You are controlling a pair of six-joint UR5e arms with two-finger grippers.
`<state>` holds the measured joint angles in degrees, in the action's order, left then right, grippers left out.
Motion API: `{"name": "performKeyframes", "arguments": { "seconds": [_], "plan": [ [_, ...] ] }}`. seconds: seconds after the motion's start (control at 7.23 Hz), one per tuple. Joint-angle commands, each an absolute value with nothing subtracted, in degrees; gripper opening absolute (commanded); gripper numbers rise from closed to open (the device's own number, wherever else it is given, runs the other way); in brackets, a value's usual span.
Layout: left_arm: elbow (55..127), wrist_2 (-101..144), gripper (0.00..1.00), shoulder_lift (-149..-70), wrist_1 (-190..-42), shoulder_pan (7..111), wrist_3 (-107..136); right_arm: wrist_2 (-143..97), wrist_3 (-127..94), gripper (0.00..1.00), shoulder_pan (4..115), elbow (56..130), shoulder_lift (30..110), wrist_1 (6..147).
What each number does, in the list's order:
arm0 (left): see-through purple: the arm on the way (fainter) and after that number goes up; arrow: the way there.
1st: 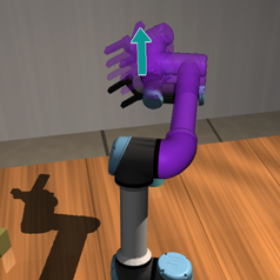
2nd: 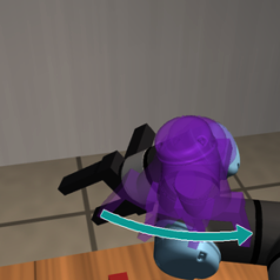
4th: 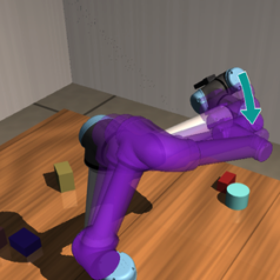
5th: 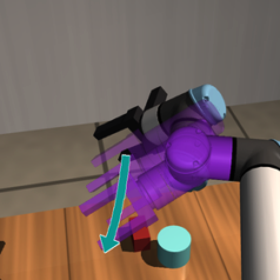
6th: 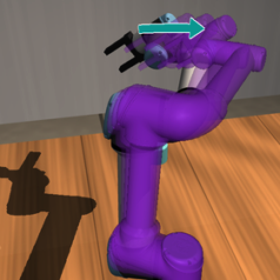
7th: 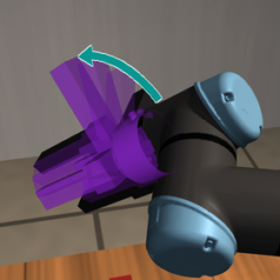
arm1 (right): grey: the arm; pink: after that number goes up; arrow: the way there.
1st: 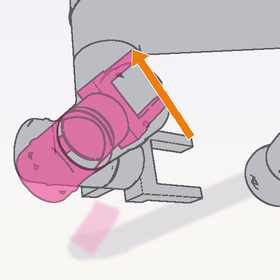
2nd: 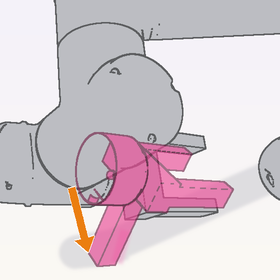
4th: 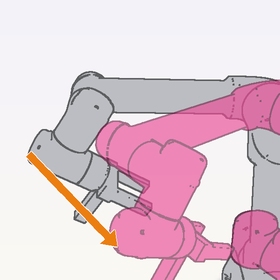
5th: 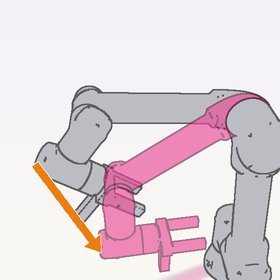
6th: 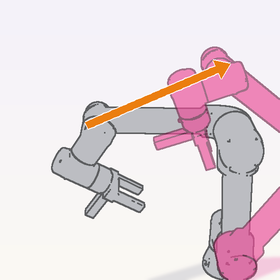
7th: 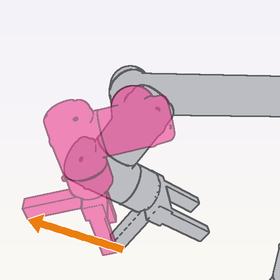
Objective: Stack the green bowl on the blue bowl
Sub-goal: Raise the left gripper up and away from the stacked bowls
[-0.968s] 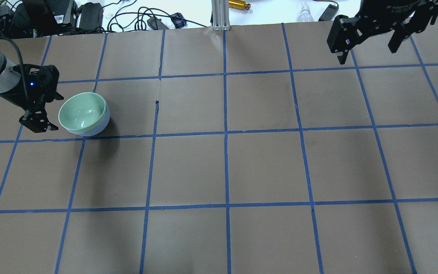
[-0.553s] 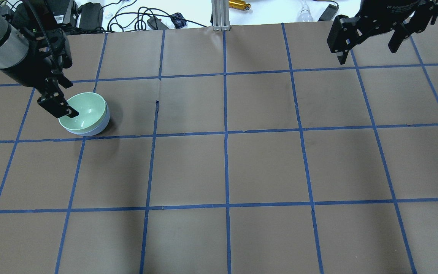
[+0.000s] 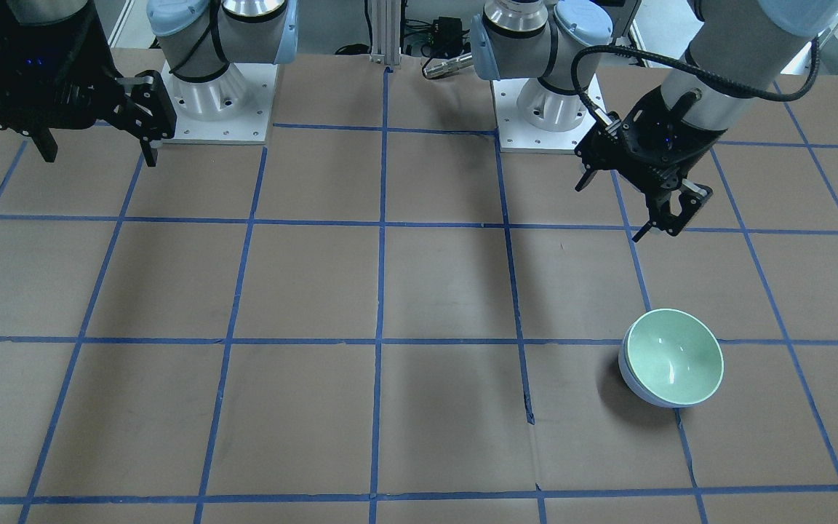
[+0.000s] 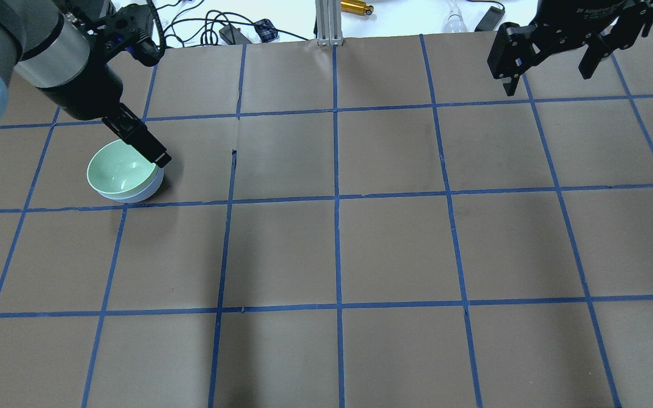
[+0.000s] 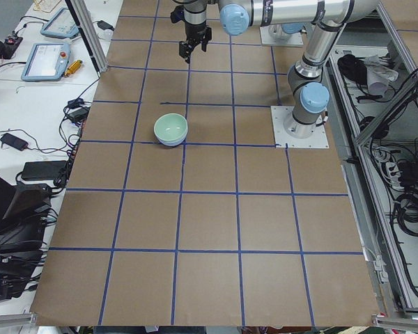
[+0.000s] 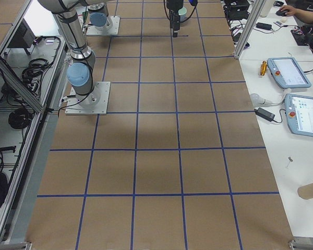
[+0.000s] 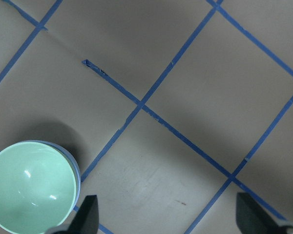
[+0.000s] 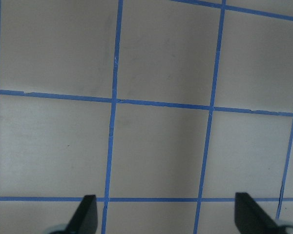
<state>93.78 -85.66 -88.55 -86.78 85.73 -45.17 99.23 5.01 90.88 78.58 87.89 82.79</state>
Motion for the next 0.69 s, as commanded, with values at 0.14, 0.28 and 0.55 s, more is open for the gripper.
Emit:
{"name": "performKeyframes", "arguments": {
  "seconds": [0.14, 0.28, 0.55],
  "plan": [
    [93.5, -88.2, 1.0, -87.4, -85.8, 90.5, -22.8, 99.2, 5.0, 1.0, 90.9, 78.6, 87.9, 82.8],
    [92.5, -88.5, 1.0, -86.8, -86.1, 90.5, -20.2, 99.2, 5.0, 1.0, 90.9, 78.6, 87.9, 82.8],
    [91.1, -88.7, 1.0, -85.8, -90.4, 89.4, -15.2, 99.2, 5.0, 1.0, 90.9, 78.6, 87.9, 82.8]
  ]
}}
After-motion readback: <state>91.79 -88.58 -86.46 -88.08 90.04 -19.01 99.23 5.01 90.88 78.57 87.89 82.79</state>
